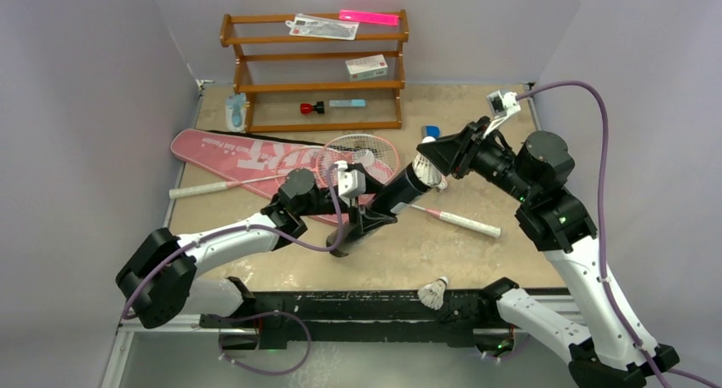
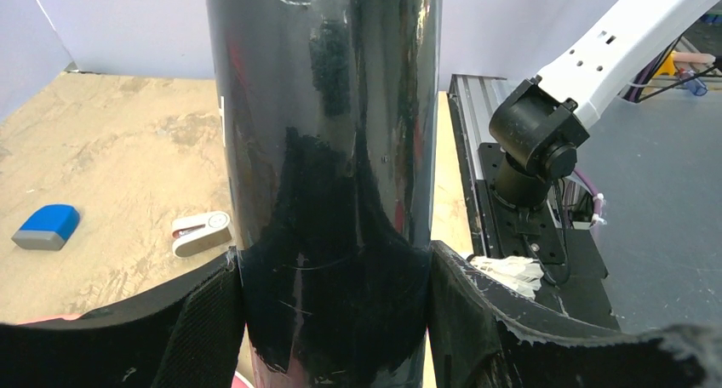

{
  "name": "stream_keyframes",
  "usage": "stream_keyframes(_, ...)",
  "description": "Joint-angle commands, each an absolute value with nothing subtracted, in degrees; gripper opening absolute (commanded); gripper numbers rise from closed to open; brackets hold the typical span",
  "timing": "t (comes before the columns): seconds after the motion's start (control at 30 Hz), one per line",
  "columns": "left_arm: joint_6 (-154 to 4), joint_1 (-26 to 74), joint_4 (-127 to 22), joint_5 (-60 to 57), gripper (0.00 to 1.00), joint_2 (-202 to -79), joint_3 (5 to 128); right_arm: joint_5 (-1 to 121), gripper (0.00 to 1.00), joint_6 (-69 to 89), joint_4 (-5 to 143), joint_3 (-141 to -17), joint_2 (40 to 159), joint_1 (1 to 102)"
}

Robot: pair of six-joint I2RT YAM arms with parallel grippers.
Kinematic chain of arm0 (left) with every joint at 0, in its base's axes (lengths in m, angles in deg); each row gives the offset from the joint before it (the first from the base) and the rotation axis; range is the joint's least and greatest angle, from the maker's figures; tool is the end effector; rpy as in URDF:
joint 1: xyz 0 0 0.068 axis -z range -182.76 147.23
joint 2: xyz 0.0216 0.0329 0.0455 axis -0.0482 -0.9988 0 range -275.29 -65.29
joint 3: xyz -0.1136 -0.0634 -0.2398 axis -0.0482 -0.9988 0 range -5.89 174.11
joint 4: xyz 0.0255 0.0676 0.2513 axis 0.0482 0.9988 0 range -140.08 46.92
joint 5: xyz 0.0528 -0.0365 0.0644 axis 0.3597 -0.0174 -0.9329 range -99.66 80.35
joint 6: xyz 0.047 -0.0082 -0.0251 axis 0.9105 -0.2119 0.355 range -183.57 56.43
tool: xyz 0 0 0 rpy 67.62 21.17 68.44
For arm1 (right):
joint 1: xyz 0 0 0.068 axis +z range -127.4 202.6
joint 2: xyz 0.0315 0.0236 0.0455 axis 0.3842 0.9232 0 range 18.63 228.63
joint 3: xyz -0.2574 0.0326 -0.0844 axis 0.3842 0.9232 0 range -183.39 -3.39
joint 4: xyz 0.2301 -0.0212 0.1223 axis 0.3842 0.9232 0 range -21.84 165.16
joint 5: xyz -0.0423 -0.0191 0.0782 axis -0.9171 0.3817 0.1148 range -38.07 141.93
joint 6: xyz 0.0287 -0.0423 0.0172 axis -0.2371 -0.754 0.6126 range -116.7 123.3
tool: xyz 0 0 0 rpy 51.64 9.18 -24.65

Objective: Pack up the badminton gear
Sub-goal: Place the shuttlecock at the shuttle tube.

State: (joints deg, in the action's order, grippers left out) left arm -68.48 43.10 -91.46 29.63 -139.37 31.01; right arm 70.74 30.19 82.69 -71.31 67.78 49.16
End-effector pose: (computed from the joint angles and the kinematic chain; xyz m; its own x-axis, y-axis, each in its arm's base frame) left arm 0.1791 -0.2170 0.2746 -0.0343 -0.0598 -0.9976 0.9960 0.0810 -0.0391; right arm 0.1445 0.0852 0.4568 -0.2626 0.3474 -0.9002 -0.6641 0.6118 0.4298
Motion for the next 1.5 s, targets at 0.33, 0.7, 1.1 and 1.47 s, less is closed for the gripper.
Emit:
stream_keyframes(0.33,-74.46,43.12,-101.17,32.76,0.48,-140.52,29.66,73.71,0.0,31.15,74.87,-67.9,63.43,49.67)
stream_keyframes(0.7,-76.49,42.8,-104.35,34.53,0.48,-140.36,29.17,72.19,0.0,32.56,70.12,-63.86,61.82,49.67)
stream_keyframes(1.1,-77.8,42.37,-105.26,34.34,0.48,-140.43,29.02,72.91,0.0,33.84,65.76,-59.82,60.71,49.71)
stream_keyframes(1.47,-78.6,41.89,-105.91,34.69,0.48,-140.78,28.99,72.37,0.0,33.82,65.45,-58.97,60.1,49.68)
